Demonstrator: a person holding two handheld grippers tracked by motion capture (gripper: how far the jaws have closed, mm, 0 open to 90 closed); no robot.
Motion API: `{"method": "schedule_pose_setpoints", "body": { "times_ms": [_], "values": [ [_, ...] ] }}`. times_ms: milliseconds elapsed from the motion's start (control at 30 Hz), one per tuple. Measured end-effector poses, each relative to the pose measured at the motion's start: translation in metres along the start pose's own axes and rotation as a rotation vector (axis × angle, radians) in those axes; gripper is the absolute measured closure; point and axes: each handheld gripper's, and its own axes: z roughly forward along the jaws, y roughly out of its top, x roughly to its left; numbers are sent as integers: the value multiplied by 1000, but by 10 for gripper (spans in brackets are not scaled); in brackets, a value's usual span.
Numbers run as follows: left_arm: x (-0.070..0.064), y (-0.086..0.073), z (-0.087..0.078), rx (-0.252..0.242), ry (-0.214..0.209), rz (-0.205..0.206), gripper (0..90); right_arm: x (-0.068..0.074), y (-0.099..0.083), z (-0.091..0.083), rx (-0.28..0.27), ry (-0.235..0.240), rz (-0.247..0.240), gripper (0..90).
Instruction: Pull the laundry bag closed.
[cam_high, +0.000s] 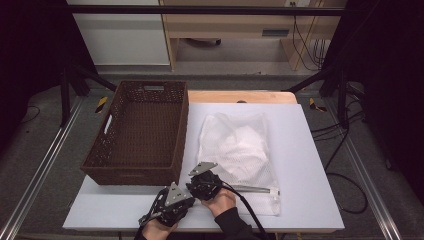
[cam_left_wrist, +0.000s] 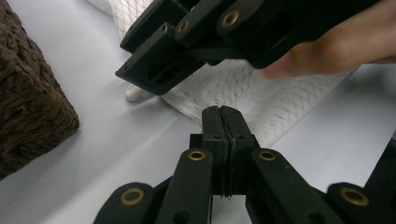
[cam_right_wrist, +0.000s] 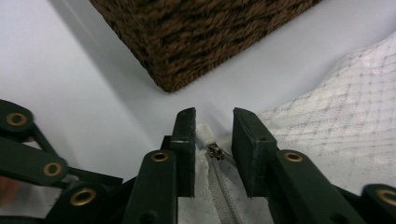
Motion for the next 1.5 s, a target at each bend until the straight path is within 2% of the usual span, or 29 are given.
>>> {"method": "schedule_pose_setpoints", "body": {
  "times_ms": [200, 467, 500, 533, 600, 633, 667, 767, 1000, 1067, 1167, 1267, 1300, 1333, 1433, 1500],
  "values": [
    [0, 0, 0, 0, 1, 3, 880, 0, 2, 4, 21, -14, -20, 717],
    [0, 0, 0, -1, 0, -1, 880, 7, 8, 13, 41, -62, -60, 710],
    [1, 0, 0, -2, -9, -8, 880, 8, 10, 14, 48, -67, -49, 769],
    [2, 0, 0, -2, -14, -15, 880, 8, 10, 14, 56, -52, -45, 796],
    [2, -1, 0, -3, -16, -22, 880, 6, 10, 13, 51, -59, -33, 802],
    [2, -1, 0, -4, -14, -17, 880, 5, 10, 12, 47, -59, -22, 835],
    [2, -1, 0, -4, -14, -17, 880, 5, 10, 12, 47, -59, -22, 835],
    [1, -1, 0, -3, -10, -16, 880, -2, 12, 0, -8, -21, 31, 857],
    [3, -1, -1, -15, -24, -23, 872, -6, 8, -15, -58, 1, 57, 860],
    [5, 1, -2, -37, -22, -26, 821, -5, 8, -18, -71, 1, 50, 860],
    [6, 5, -1, -62, -20, -24, 672, -6, 9, -23, -95, 14, 58, 860],
    [7, 8, 3, -62, -27, -32, 569, -7, 9, -24, -108, 16, 60, 860],
    [8, 10, 9, -51, -32, -37, 567, -7, 9, -25, -112, 18, 61, 860],
    [8, 10, 11, -44, -36, -36, 574, -6, 9, -25, -118, 18, 53, 860],
    [10, 9, 13, -29, -67, -69, 752, -5, 8, -25, -125, 21, 41, 860],
    [11, 8, 11, -18, -69, -86, 859, -6, 6, -24, -116, 23, 49, 860]
  ]
}}
